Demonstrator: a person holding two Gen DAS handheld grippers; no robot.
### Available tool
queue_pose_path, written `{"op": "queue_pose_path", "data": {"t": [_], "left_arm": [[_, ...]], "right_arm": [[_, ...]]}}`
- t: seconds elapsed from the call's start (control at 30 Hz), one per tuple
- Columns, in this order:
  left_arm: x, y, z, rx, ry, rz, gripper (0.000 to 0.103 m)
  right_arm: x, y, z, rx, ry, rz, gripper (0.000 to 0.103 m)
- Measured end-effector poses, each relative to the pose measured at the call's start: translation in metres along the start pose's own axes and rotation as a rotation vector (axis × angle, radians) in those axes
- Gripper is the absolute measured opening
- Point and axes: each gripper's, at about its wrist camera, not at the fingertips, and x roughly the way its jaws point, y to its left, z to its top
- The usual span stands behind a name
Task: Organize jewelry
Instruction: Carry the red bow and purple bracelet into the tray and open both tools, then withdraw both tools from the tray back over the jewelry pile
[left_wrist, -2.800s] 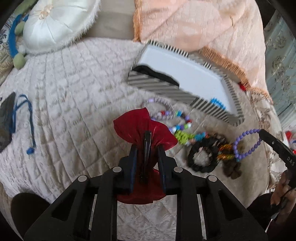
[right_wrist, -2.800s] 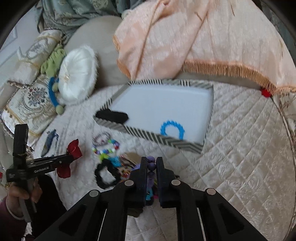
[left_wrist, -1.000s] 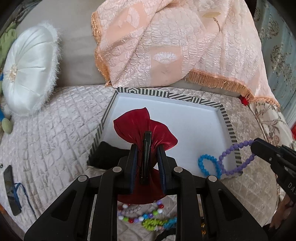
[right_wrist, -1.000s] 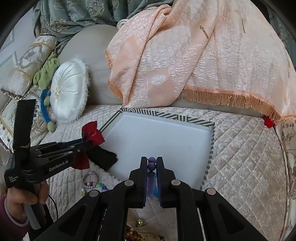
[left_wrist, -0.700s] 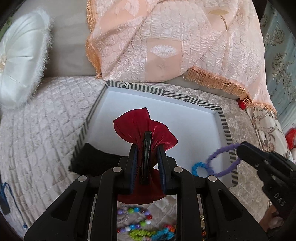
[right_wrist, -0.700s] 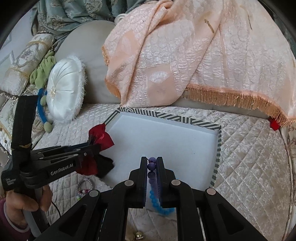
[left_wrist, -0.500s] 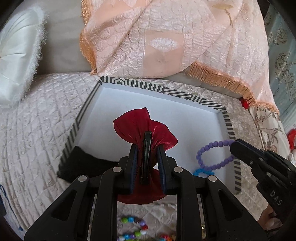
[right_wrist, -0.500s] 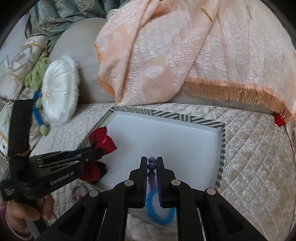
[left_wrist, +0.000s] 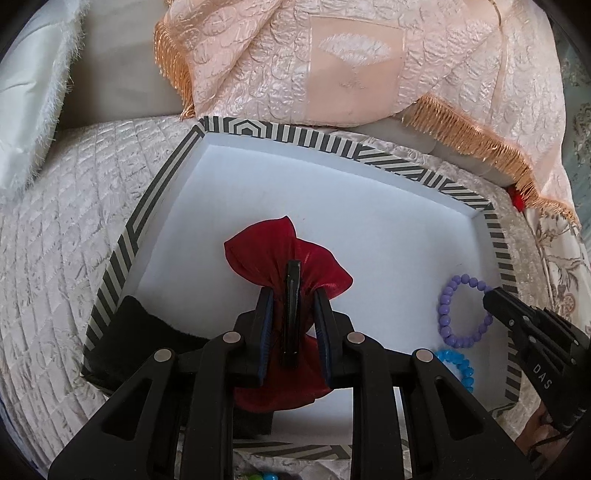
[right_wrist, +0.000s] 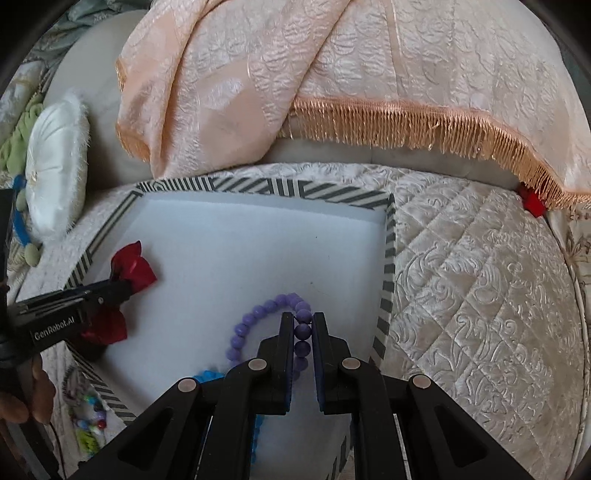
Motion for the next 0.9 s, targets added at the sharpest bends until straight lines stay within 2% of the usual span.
{"op": "queue_pose_path", "data": {"t": [0.13, 0.2, 0.3, 0.43, 0.5, 0.53, 0.9], "left_arm": [[0.002, -0.001, 0.0, 0.008, 0.006, 0.019, 0.03], [0.003, 0.0, 0.0, 0.007, 0.003, 0.025, 0.048], [0.0, 0.003, -0.001, -0.004, -0.001, 0.026, 0.057], [-0.007, 0.003, -0.004, 0.0, -0.006, 0.033, 0.057], [-0.012, 0.003, -0.007, 0.005, -0.011, 0.035, 0.057], [-0.015, 0.003, -0.008, 0.007, -0.015, 0.038, 0.057], [-0.06, -0.001, -0.031, 0.029, -0.086, 0.059, 0.057]], "right_arm": [[0.008, 0.001, -0.003, -0.001, 0.024, 0.005, 0.009], [0.008, 0.0, -0.005, 0.001, 0.02, 0.01, 0.009], [0.005, -0.002, -0.007, 0.01, 0.025, 0.032, 0.009], [-0.006, 0.002, -0.011, 0.009, 0.005, 0.046, 0.014], [-0.012, 0.004, -0.013, 0.016, -0.005, 0.06, 0.03], [-0.015, 0.005, -0.014, 0.02, -0.008, 0.07, 0.033], [-0.063, 0.028, -0.031, 0.004, -0.049, 0.096, 0.035]]}}
